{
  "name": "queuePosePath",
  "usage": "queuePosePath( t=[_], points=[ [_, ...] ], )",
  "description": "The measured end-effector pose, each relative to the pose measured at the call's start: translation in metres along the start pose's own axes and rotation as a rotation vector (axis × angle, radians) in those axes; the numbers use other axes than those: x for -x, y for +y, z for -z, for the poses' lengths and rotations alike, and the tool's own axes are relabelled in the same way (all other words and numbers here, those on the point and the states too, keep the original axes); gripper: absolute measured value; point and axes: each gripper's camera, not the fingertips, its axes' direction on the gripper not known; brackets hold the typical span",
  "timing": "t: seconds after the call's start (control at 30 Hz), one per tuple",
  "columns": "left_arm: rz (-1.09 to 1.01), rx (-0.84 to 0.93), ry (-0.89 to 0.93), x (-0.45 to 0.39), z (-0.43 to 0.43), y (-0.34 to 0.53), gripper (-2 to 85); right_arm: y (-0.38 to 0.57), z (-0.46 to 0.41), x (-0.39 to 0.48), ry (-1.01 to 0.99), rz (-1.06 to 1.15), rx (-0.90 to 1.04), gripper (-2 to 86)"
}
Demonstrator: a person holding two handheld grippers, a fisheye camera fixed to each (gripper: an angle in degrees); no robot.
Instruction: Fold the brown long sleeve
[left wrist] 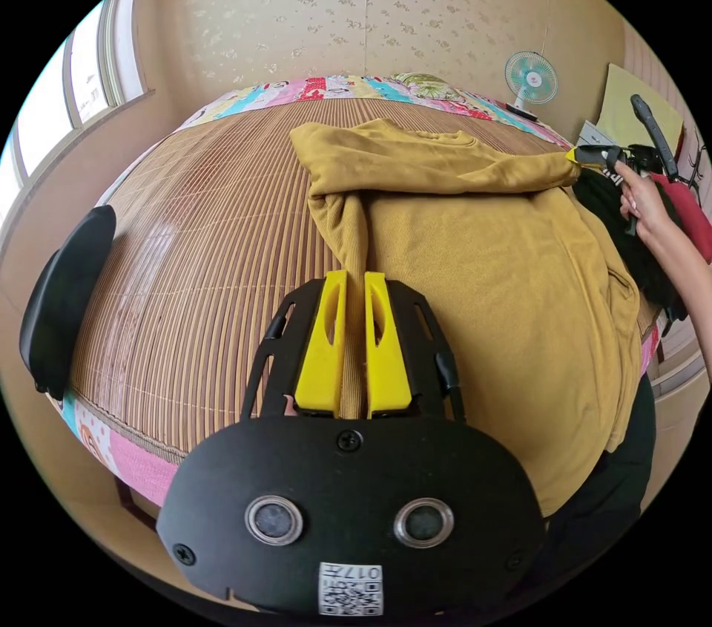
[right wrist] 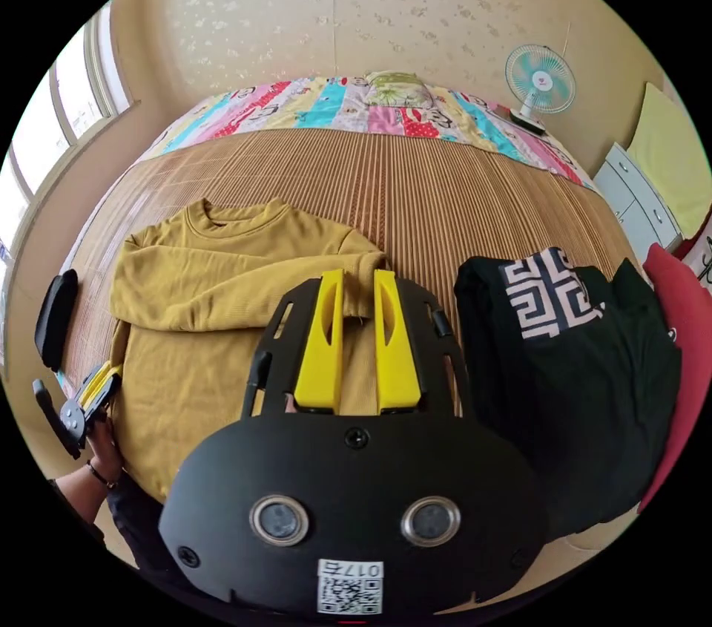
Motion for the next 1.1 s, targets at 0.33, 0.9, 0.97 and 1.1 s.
queuePosePath(
  t=[0.33, 0.9, 0.97, 1.1],
  points=[
    [0.0, 0.0, -0.001, 0.001, -0.001, 0.0, 5.0, 0.096, 0.095, 0.021, -0.196, -0.016, -0.085, 9.5],
    [-0.01, 0.002, -0.031, -0.005, -0.003, 0.004, 5.0, 0.215, 0.264, -0.108, -0.436, -0.156, -0.066, 2.2],
    [-0.009, 0.002, -0.03, -0.006, -0.004, 0.004, 5.0, 0.216, 0.302, -0.166, -0.455, -0.282, -0.186, 2.1],
    [-0.013, 0.001, -0.038, -0.008, -0.006, 0.006, 5.0, 0.241, 0.349, -0.279, -0.103, -0.566, -0.214, 2.5]
  ],
)
